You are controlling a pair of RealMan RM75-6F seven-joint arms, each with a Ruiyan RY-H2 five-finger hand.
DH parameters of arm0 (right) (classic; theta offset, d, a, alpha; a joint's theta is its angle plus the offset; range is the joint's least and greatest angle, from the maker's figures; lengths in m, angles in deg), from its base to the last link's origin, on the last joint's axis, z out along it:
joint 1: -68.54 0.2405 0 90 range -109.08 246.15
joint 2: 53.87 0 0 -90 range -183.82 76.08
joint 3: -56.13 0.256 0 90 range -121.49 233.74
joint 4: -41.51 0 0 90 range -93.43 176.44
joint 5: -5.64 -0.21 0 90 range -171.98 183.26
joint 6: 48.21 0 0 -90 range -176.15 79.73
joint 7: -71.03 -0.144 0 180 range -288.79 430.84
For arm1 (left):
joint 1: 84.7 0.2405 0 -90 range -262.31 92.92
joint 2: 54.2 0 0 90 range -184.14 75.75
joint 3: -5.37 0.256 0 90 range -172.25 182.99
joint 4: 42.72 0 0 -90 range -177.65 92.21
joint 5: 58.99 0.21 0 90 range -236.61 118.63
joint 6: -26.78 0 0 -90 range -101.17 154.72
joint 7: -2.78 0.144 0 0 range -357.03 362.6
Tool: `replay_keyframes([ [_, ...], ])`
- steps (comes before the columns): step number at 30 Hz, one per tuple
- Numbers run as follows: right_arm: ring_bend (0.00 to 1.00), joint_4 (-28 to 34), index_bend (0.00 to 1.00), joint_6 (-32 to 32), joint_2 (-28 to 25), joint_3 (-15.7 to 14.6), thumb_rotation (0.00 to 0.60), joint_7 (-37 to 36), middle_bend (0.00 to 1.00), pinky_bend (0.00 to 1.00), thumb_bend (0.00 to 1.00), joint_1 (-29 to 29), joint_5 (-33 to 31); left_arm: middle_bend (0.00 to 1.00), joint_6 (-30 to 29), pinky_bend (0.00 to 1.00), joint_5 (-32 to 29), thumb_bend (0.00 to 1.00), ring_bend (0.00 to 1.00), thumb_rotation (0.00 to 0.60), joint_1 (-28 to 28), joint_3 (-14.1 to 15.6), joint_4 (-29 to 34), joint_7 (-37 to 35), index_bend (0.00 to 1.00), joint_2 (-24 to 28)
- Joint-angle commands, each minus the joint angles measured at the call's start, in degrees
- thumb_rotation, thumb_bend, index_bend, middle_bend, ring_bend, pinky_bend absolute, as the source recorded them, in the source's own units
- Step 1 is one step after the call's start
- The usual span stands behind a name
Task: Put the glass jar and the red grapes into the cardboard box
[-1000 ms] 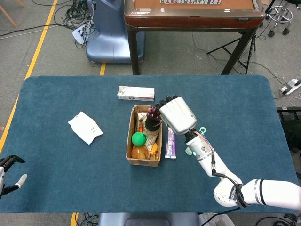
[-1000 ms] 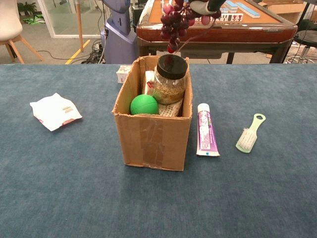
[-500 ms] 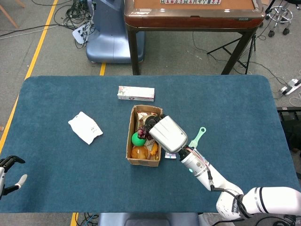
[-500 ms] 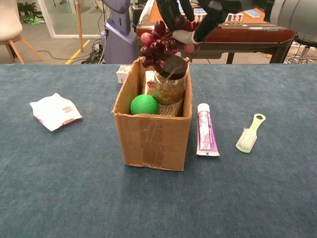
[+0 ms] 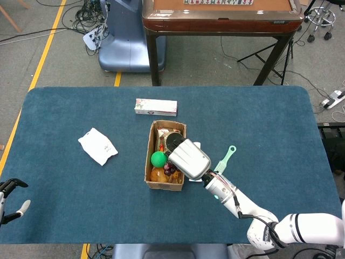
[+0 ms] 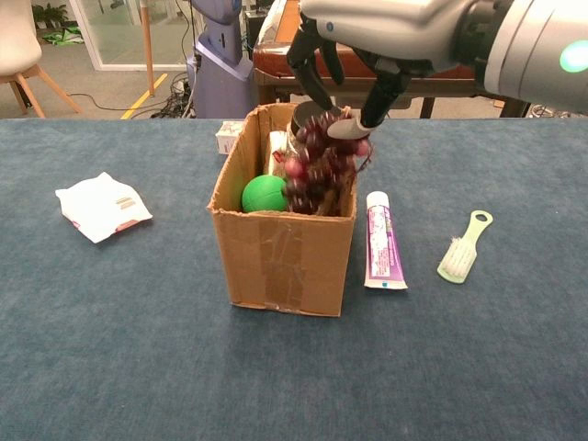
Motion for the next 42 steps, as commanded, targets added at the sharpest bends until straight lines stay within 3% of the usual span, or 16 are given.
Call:
replay_keyframes([
  [1, 0.38, -0.18, 0.47, -0.43, -0.39, -0.1, 0.6, -0.43, 0.39, 0.6, 0.09, -0.02, 0.33, 0.37, 0.02, 0.59, 0.01, 0.25, 0.37, 0.6, -0.02, 0.0, 0.02, 0.01, 0.4, 0.01],
  [4, 0.35, -0.02, 0.35, -0.58, -0.92, -0.02, 0.6, -0.95, 0.33, 0.58, 0.01, -0.18, 0.55, 0.37, 0.06, 0.59, -0.03, 0.25, 0.37, 0.6, -0.04, -0.02, 0.06, 0.15, 0.4, -0.01],
  [6, 0.34, 0.21, 0.33, -0.1, -1.39, 0.04, 0.6, -1.44, 0.31, 0.57, 0.0, -0.58, 1.11, 0.37, 0.02, 0.59, 0.0, 0.25, 0.37, 0.6, -0.02, 0.0, 0.08, 0.21, 0.4, -0.03],
  [15, 0.34, 2.78, 0.32, 7.16, -6.63, -1.72, 0.6, -1.34, 0.33, 0.57, 0.0, -6.67, 4.46, 0.37, 0.32, 0.59, -0.04, 0.25, 0.37, 0.6, -0.22, -0.06, 0.03, 0.35, 0.4, -0.09],
  [29, 0.34, 6.67, 0.32, 19.95, -16.25, -9.01, 0.6, -3.46, 0.34, 0.54, 0.0, -23.78, 1.62, 0.37, -0.48, 0.59, 0.92, 0.25, 0.36, 0.6, -0.77, -0.65, -2.22, 0.27, 0.4, -2.48],
  [36, 0.34, 2.49, 0.32, 25.63, -16.12, -11.94, 0.6, -8.79, 0.34, 0.53, 0.0, -31.68, 4.09, 0.37, -0.9, 0.59, 2.23, 0.25, 0.36, 0.6, -1.33, -0.79, -3.99, 0.19, 0.4, -4.27],
  [42, 0.34, -5.26, 0.32, 29.55, -14.12, -12.66, 0.6, -18.44, 0.34, 0.53, 0.01, -37.27, 7.39, 0.38, -1.19, 0.59, 3.23, 0.25, 0.36, 0.6, -1.68, -0.7, -5.52, -0.06, 0.4, -5.42],
])
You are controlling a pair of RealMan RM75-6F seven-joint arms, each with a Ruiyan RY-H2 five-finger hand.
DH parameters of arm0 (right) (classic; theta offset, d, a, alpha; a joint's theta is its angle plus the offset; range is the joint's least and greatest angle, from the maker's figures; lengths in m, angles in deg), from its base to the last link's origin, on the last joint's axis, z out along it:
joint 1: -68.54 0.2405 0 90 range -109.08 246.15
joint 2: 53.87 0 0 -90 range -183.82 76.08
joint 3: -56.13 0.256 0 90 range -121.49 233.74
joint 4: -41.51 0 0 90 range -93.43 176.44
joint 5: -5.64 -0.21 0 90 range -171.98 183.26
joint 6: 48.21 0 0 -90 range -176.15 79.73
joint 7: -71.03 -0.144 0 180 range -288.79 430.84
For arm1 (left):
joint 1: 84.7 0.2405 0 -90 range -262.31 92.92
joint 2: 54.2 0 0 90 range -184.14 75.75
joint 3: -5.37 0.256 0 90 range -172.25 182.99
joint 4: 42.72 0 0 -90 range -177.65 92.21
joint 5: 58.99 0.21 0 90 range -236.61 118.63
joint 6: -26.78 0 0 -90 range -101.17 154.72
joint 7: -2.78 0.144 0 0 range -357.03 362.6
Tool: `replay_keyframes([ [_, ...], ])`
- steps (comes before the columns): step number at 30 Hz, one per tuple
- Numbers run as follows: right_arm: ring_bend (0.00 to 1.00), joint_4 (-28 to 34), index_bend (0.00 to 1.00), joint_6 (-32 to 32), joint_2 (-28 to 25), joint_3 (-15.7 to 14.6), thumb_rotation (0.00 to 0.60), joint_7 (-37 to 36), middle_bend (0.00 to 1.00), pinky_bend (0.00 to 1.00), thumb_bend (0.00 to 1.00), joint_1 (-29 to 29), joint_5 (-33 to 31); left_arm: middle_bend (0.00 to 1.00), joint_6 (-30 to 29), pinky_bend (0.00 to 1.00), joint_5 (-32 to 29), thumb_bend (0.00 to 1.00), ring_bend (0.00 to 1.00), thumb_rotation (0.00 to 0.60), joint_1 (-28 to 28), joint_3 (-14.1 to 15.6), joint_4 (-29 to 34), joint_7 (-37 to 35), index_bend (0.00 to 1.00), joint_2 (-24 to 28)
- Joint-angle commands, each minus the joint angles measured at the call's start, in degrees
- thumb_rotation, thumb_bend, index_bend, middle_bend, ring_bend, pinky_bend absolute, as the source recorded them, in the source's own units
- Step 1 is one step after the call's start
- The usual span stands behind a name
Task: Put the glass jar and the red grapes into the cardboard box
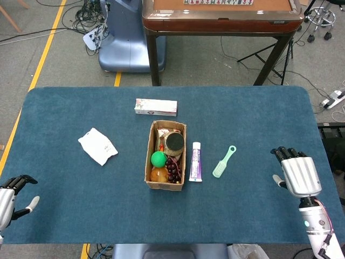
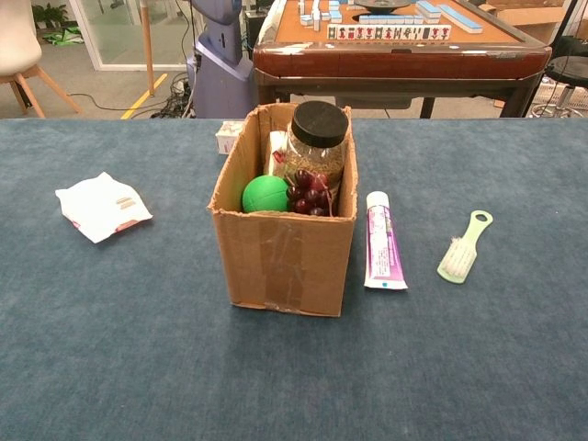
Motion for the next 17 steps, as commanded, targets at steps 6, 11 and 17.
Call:
replay_keyframes([
  [6, 0.34, -11.01, 0.33, 5.52, 3.29, 0.44, 0.6, -13.12, 0.34, 0.53, 0.01, -6.9, 4.82, 0.39, -0.16, 0.59, -0.85, 0.25, 0.36, 0.6, -0.17, -0.5, -0.78, -0.54, 0.4, -0.57],
  [11, 0.34, -13.73, 0.33, 5.63, 3.35, 1.56, 0.6, -16.98, 0.35, 0.53, 0.01, -8.31, 5.14, 0.39, 0.49, 0.59, -1.33, 0.25, 0.36, 0.6, -0.43, -0.53, -0.84, -0.77, 0.41, -0.61],
  [17, 0.34, -14.89, 0.33, 3.23, 2.2, 3.22, 0.6, -20.47, 0.35, 0.53, 0.01, -8.59, 4.17, 0.4, 2.44, 0.59, -3.11, 0.25, 0.36, 0.6, -1.12, -0.84, -1.27, -0.52, 0.41, -0.82],
])
